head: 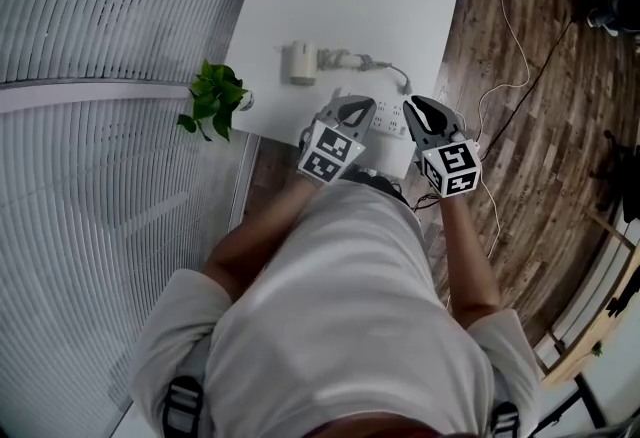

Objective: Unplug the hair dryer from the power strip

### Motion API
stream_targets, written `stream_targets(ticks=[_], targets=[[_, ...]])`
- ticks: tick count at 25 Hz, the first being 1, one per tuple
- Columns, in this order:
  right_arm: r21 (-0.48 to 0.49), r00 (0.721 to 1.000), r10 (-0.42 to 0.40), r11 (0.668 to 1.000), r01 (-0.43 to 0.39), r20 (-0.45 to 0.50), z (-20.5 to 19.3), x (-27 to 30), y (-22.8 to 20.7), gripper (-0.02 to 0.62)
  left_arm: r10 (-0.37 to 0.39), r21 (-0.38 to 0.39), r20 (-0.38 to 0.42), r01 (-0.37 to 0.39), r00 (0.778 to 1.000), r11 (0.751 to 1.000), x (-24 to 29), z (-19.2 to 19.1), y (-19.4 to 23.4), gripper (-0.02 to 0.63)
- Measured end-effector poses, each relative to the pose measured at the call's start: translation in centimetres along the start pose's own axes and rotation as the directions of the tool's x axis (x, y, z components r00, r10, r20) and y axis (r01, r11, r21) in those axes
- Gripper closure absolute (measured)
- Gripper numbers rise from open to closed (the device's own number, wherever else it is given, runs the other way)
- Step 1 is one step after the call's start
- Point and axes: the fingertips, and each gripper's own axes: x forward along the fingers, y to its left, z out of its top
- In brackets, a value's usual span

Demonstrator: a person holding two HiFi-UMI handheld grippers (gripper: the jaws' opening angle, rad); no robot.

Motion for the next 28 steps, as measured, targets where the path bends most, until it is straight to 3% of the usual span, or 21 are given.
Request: stream_targets(ticks=[7, 17, 28], targets=[[0.02, 0.997, 0.002, 1.0, -0.003, 0.079, 4.8, -2.9, 2.7, 0.534, -0.028, -0.097, 0.162, 0.044, 0.986, 0.994, -4.2, 5.8, -1.6, 0.574], [0.051, 0.987, 0.02, 0.998, -0.029, 0.162, 9.6, -5.9, 5.8, 0.538, -0.055, -0.061, 0.328, 0.08, 0.943, 0.995, -9.0, 12.0, -3.3, 0.574], [0.006, 0.97, 0.014, 1.0, -0.016, 0.243, 14.0, -8.7, 7.7, 0.554, -0.074, -0.027, 0.459, 0.098, 0.886, 0.995, -13.2, 16.9, -5.1, 0.574]])
